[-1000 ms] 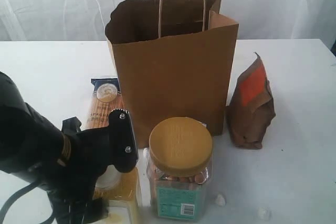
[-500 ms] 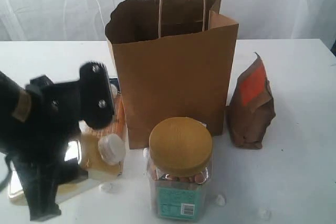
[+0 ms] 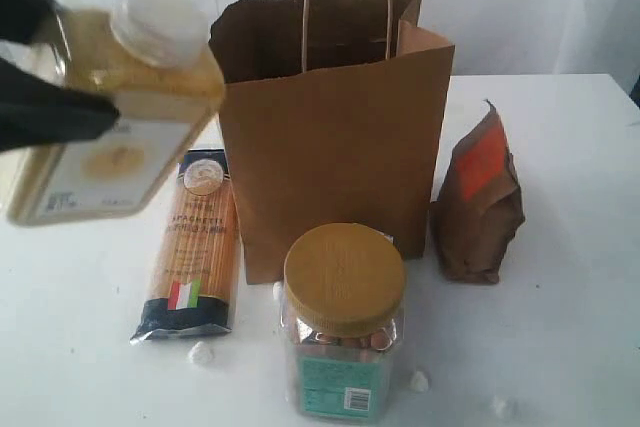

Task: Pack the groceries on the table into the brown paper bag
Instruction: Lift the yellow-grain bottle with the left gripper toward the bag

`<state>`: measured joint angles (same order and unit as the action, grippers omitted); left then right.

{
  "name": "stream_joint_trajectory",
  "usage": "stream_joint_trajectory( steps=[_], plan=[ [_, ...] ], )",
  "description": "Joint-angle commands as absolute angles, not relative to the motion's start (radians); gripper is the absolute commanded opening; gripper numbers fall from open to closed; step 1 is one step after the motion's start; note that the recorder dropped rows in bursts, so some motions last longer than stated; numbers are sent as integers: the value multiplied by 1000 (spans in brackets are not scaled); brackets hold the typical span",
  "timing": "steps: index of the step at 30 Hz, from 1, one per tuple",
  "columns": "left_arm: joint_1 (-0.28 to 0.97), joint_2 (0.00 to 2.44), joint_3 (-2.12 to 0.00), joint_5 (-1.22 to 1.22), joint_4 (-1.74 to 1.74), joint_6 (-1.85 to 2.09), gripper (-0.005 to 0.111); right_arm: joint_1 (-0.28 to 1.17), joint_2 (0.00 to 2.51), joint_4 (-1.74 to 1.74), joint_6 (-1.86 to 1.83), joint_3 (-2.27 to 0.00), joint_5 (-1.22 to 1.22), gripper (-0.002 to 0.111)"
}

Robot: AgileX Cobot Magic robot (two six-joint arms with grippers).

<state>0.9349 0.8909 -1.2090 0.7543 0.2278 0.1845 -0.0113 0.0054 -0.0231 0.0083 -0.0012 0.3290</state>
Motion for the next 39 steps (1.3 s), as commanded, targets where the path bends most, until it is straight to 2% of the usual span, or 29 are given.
stream_joint_trajectory(
  steps=[1,13,19,28,31,36,37,39],
  plan=[
    [940,814,-1266,487,214,172,0,-10,0,-23,0,0,320,0],
    [940,829,-1270,173,214,172,0,-10,0,-23,0,0,320,0],
    [940,928,-1270,18,217,158,0,-10,0,-23,0,0,320,0],
    [936,1101,-1270,-256,286,334,0,-10,0,-23,0,0,320,0],
    [857,1184,-1270,-399,202,412,0,-10,0,-23,0,0,320,0],
    [693,1248,-1326,-478,-364,257,0,-10,0,-23,0,0,320,0],
    [621,1262,-1363,-430,-372,252,0,-10,0,-23,0,0,320,0],
    [577,1279,-1419,-239,-352,182,0,-10,0,-23,0,0,320,0]
  ],
)
